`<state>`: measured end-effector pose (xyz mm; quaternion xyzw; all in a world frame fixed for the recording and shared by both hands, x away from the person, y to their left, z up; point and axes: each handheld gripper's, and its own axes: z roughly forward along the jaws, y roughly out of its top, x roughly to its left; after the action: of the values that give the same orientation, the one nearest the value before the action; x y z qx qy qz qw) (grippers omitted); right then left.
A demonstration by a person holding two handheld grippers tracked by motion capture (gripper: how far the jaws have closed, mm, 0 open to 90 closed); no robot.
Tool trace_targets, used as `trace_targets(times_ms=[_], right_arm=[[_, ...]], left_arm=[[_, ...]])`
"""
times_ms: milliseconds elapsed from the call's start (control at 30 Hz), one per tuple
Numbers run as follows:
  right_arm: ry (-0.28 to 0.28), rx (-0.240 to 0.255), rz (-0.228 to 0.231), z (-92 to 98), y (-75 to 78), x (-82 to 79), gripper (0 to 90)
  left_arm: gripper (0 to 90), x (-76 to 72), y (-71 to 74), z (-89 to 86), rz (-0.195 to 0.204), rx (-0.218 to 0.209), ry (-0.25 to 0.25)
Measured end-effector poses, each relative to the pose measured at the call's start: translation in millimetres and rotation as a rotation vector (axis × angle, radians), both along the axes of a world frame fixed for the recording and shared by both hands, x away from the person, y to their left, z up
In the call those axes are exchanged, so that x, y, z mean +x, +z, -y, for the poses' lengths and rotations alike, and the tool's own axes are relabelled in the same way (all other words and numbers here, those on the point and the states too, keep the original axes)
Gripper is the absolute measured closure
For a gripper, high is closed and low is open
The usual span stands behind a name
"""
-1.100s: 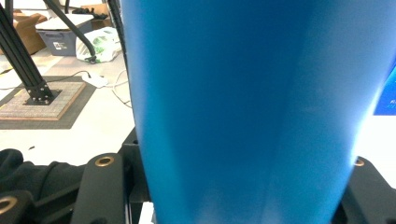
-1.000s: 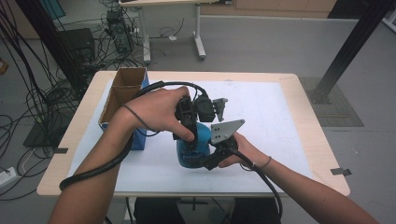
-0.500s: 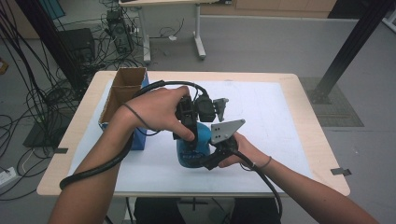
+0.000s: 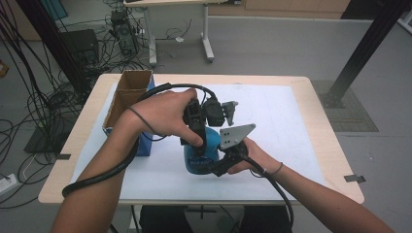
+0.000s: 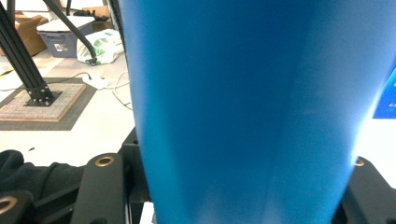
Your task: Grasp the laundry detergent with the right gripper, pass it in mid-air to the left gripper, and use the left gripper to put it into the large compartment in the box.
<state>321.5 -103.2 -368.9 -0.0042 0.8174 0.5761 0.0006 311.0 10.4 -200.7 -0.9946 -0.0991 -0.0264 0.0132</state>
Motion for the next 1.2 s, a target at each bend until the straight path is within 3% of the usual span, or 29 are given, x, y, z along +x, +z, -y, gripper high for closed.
trace_targets(times_ms=[900, 1100, 1200], right_arm=[[-0.001, 0.035, -0.008, -1.5, -2.0, 0.1, 39.3], [-0.027, 0.046, 0.004, -1.0, -1.2, 2.0, 31.9], [-0.033, 0.040, -0.015, -0.2, -2.1, 2.9, 26.4]], left_arm=[[36.6, 1.1, 3.3, 1.5, 0.001, 0.007, -0.003], [36.8, 2.3, 2.6, 0.8, 0.012, 0.009, 0.006], [36.8, 3.5, 3.8, -0.6, 0.010, 0.012, 0.011]])
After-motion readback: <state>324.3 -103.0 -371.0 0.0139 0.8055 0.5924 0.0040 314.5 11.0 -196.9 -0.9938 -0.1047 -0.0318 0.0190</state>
